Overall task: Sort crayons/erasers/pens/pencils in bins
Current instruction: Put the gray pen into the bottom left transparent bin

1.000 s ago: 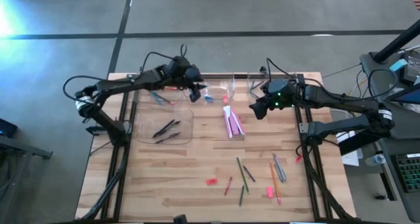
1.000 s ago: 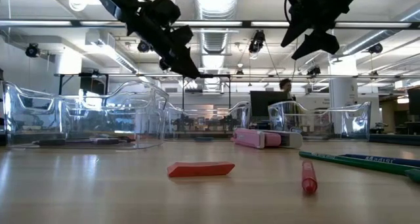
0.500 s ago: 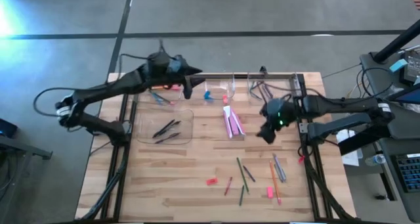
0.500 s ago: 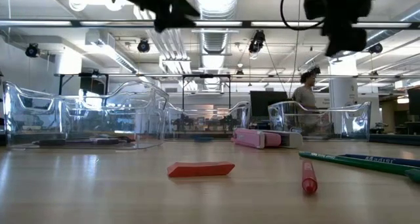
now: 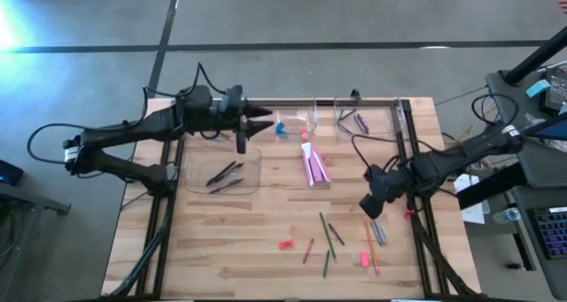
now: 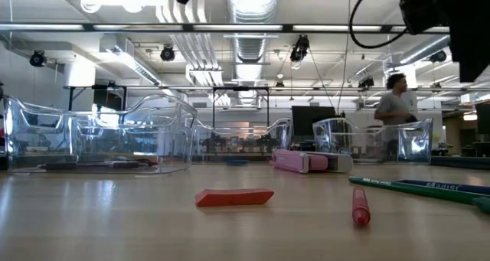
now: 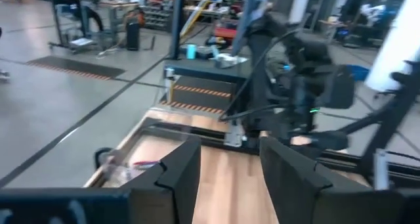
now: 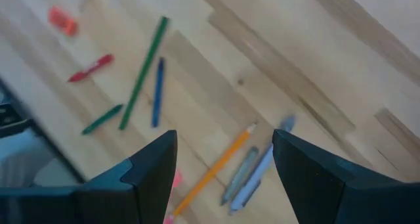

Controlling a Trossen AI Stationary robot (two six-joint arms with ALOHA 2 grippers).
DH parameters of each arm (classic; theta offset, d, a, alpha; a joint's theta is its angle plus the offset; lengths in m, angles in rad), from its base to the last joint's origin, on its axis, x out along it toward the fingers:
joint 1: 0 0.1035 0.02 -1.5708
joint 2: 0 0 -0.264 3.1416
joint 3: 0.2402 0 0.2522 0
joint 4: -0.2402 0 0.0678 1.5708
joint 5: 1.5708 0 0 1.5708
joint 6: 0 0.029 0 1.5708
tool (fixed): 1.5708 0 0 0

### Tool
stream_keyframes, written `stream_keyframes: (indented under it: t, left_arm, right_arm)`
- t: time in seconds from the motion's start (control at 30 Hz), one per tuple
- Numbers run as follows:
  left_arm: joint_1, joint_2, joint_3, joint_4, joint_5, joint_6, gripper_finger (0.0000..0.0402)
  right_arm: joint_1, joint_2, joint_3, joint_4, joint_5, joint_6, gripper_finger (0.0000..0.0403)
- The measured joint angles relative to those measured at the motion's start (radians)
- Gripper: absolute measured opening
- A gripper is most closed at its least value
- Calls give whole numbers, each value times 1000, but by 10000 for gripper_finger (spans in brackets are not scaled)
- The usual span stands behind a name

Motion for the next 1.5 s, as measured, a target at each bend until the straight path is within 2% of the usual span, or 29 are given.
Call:
stream_keyframes:
  t: [0.1,0.27,0.5,0.67,0.9,1.13,1.3,1.5]
  left_arm:
    - [-20,-32,0,8,2,0,137]
    - [-33,-129,0,4,12,1,134]
    - [-59,-246,-8,-159,65,6,134]
    - [-75,-334,-72,-180,110,6,134]
    - [-74,-436,-163,-170,113,-28,134]
    - [-74,-456,-228,-74,111,-55,134]
    - [-74,-415,-242,-23,110,-83,134]
    - [-75,-352,-244,29,110,-85,134]
  right_arm:
    - [51,-2,-41,1,51,99,238]
    - [95,0,-93,4,67,237,238]
    - [97,1,-100,-11,85,365,238]
    - [98,1,-100,-12,86,477,238]
    - [97,1,-116,-12,107,516,238]
    - [109,1,-193,18,96,531,238]
    - [132,1,-239,80,96,537,238]
    - [154,1,-303,93,96,623,238]
